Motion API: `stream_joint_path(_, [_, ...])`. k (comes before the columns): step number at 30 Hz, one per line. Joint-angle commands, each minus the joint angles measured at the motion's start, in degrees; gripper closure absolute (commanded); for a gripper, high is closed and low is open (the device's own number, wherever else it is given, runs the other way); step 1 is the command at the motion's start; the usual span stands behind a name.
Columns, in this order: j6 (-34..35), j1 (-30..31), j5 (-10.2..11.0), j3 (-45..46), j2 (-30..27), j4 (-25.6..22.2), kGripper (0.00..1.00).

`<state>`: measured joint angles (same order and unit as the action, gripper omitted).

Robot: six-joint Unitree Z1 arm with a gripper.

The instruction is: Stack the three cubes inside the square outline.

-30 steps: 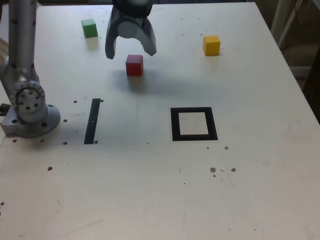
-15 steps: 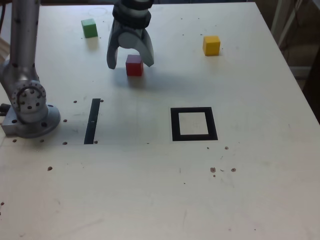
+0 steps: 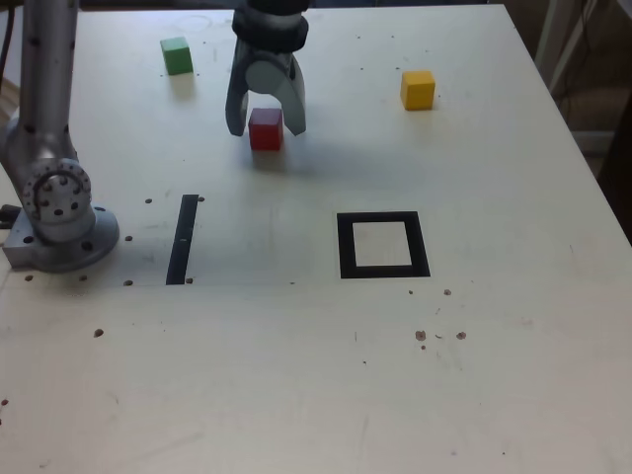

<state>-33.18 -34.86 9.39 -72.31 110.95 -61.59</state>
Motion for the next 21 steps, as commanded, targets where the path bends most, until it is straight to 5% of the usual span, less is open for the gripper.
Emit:
stream_joint_path(1, [-0.1, 0.0, 0.2, -0.4, -0.2, 0.5, 0.47])
stream_joint_path(21, [0.0, 0.2, -0.7, -0.5, 0.1, 1.7, 0.69])
